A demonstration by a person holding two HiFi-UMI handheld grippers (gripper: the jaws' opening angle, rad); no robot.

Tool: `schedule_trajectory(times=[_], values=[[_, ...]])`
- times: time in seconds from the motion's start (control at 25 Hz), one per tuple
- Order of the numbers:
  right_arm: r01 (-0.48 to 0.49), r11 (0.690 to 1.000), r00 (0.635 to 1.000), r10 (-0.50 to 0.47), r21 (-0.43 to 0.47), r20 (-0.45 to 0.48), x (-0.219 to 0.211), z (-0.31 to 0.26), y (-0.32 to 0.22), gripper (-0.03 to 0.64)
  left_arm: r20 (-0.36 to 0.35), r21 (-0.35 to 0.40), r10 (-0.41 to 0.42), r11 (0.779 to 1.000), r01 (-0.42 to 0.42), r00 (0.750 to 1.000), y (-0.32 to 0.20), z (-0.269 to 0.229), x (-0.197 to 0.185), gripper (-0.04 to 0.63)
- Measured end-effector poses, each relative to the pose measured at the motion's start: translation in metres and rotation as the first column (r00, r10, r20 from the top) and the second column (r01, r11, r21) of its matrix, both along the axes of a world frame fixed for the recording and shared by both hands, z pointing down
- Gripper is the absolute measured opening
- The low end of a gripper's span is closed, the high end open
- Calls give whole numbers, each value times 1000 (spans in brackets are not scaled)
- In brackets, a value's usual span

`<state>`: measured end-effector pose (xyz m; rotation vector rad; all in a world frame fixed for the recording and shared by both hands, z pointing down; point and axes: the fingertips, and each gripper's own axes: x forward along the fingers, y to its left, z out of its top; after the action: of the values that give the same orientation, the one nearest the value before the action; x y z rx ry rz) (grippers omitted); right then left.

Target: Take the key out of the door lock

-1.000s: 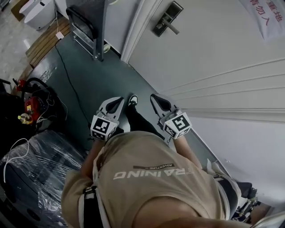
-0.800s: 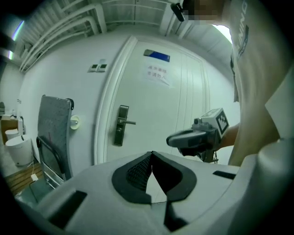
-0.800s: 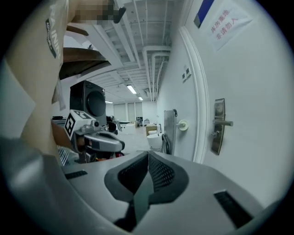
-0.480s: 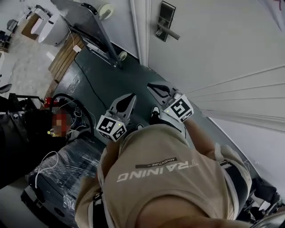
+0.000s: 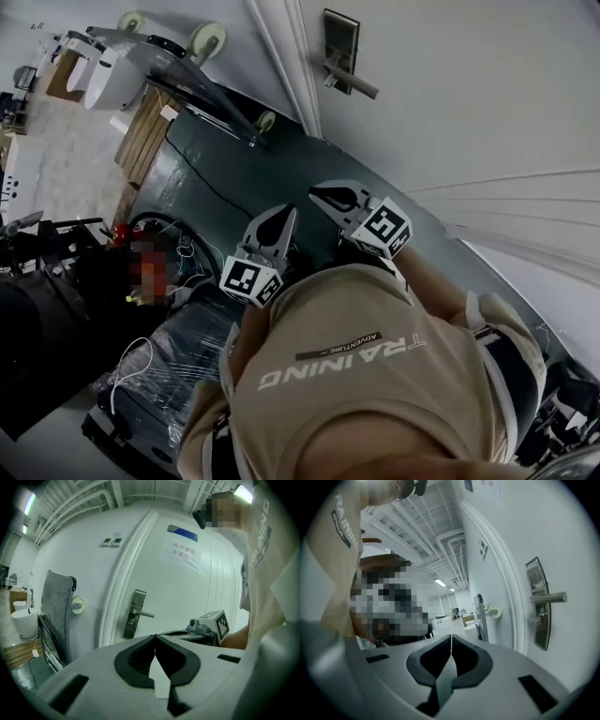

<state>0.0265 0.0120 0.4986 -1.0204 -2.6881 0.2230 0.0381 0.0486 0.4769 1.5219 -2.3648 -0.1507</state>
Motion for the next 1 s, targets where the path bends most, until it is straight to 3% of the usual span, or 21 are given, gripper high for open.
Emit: schedule_trajectory(times=[0.08,0.24,0.32,0.48,0.64,0.76,0.88,1.0], values=[[-32,999,999,33,16,-13,-12,2,-9,15,19,9,25,1000,-25,1000,-4,-2,-12,9],[-155,986,987,153,62,40,-49,-9,-15,15,163,17,69,997,-72,984,5,-25,-41,9],[-200,977,979,197,78,44,-62,-14,-4,15,193,10,93,995,-97,977,21,-31,-52,9],[-246,968,969,246,55,13,-80,-27,30,15,157,-7,158,987,-159,975,60,-14,-77,9],[-300,945,954,300,128,17,-108,-26,46,15,89,29,199,979,-202,976,79,2,-110,9],[-392,909,919,393,139,22,-116,-20,53,15,95,49,287,955,-293,953,86,6,-124,9],[-472,873,879,476,121,-7,-114,-9,64,15,110,30,391,918,-396,914,89,14,-131,9],[-485,864,867,495,134,-50,-106,0,77,15,118,16,455,888,-460,882,84,15,-135,9]])
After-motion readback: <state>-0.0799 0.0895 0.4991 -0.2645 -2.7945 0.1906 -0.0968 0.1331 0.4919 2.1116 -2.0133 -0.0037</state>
